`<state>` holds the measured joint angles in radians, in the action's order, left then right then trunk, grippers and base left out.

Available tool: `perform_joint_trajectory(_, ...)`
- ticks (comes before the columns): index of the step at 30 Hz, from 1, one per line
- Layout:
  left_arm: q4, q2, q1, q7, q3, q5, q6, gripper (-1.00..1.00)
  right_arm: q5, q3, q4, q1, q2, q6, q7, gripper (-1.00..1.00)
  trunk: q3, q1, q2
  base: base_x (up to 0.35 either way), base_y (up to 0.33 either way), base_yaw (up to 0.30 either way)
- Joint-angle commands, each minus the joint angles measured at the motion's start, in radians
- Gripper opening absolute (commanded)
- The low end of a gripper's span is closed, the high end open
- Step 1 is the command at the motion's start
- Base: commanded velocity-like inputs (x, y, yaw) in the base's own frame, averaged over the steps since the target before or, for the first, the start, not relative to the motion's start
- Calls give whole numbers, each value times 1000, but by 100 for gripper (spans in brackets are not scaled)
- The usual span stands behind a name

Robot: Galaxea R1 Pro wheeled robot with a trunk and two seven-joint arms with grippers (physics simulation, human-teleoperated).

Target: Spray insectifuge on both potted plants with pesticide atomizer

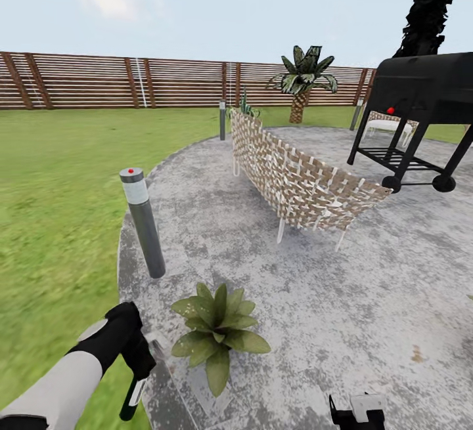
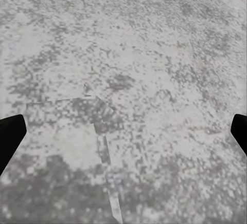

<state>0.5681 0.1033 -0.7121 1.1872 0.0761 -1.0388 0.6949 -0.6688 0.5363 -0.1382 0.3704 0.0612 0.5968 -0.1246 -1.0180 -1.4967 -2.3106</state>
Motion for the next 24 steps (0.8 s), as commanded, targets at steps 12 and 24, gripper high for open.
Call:
perform_joint_trajectory(12, -8, 6, -32, 44, 69, -4, 23, -100, -12, 4, 2, 1, 0, 3, -7, 100, -1, 0, 0, 0, 0, 0)
perform_joint_trajectory(24, -80, 2, 5, -93, 53, 18, 17, -100, -12, 4, 2, 1, 0, 3, -6, 100, -1, 0, 0, 0, 0, 0)
